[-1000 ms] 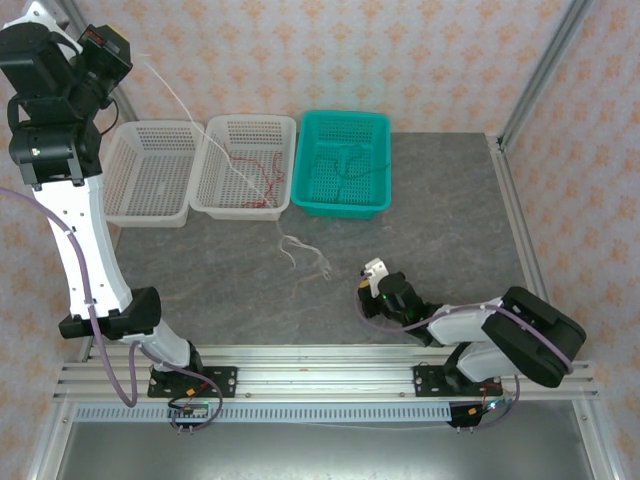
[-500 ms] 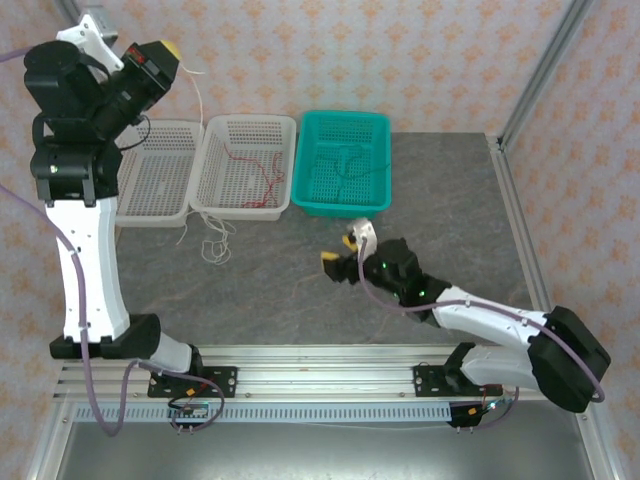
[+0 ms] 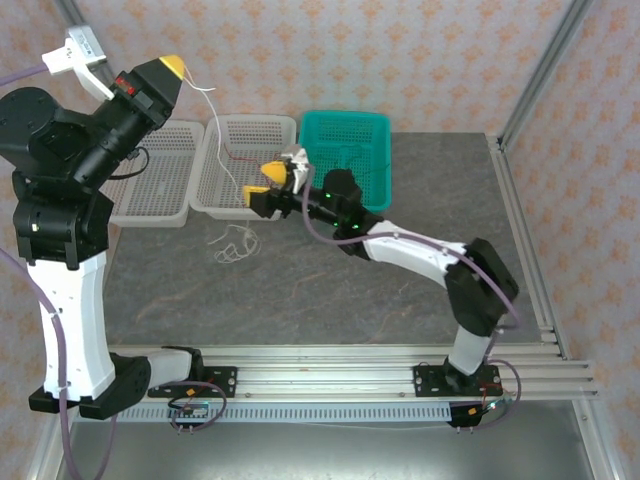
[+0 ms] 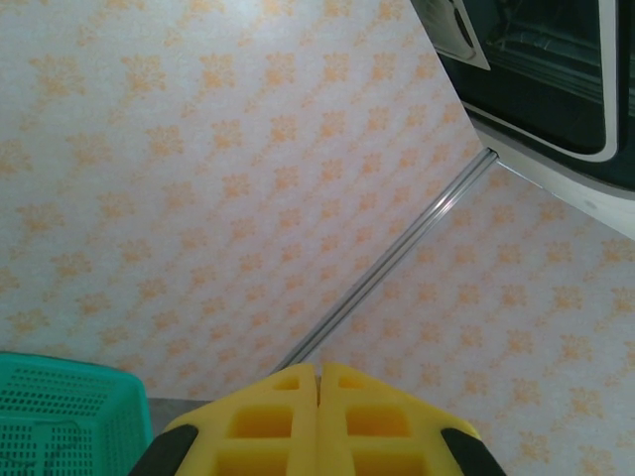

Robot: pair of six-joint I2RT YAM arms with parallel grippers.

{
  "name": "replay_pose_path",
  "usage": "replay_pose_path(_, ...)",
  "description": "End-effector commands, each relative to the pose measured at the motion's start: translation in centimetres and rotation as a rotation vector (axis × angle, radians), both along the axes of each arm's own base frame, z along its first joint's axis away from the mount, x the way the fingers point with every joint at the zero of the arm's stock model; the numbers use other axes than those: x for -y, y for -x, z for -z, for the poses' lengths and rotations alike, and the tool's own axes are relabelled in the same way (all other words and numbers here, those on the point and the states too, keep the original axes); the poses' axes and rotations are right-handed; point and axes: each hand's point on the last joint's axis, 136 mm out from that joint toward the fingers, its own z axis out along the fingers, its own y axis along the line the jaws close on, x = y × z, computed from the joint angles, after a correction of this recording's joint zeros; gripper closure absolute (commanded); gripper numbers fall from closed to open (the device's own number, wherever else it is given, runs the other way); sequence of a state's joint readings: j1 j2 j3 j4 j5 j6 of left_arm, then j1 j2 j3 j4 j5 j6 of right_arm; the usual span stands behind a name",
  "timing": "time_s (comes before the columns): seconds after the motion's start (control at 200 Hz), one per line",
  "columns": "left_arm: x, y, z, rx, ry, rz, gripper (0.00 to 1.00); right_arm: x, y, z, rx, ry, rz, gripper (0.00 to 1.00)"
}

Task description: Untangle the cables

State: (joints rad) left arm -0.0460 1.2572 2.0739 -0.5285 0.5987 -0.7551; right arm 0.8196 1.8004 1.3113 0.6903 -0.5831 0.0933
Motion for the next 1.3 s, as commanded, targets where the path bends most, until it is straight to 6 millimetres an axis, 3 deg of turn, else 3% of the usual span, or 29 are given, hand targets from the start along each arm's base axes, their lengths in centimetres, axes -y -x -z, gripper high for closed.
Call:
replay_pose_path(0.0, 0.3, 0.4, -0.9, 0.029, 0.015, 0.021, 1.0, -4.0, 2.0, 1.3, 0.01, 0.001, -0.168, 0.19)
replay_pose_path(0.12, 0.2, 0.7, -1.1, 0.028, -0.008, 0.006, 1.0, -6.5, 2.5, 4.1, -0.059, 0.014, -0.221, 0.27)
replay_pose_path(0.245, -0.1, 0.7, -0.7, 0.021, -0.02, -0.012, 1.0, -6.2, 2.8, 5.2, -0.101, -0.004, -0.212, 0.34)
replay_pose_path(0.34, -0.2, 0.1, -0.2, 0.009, -0.022, -0.019, 1.0, -4.0, 2.9, 6.6, -0.113, 0.053, -0.119, 0.3)
replay_pose_path(0.55, 0.2, -0.6, 0.1, 0.002, -0.008, 0.003, 1.0, 3.2, 4.0, 9.0, -0.176, 0.116, 0.018, 0.23)
replay_pose_path(0.656, 0.3, -0.7, 0.1, 0.006, -0.005, 0.005, 1.0, 5.3, 5.1, 10.0, -0.183, 0.158, 0.042, 0.21)
replay_pose_path(0.746, 0.5, -0.7, 0.0, 0.01, 0.0, 0.017, 1.0, 6.5, 4.5, 10.8, -0.224, 0.179, 0.104, 0.2)
replay_pose_path(1.011, 1.1, -0.1, -0.1, 0.018, -0.009, 0.042, 1.0, 8.3, -0.6, 10.3, -0.485, 0.086, 0.289, 0.12)
replay_pose_path(1.121, 1.1, -0.1, 0.1, 0.014, -0.021, 0.04, 1.0, 7.6, -0.5, 10.0, -0.495, 0.066, 0.247, 0.09)
replay_pose_path(1.206, 1.0, -0.3, 0.4, 0.006, -0.029, 0.033, 1.0, 6.9, 0.9, 9.7, -0.454, 0.065, 0.153, 0.12)
replay_pose_path(1.296, 1.1, -0.5, 0.6, 0.0, -0.031, 0.034, 1.0, 7.3, 2.0, 9.7, -0.402, 0.019, 0.116, 0.12)
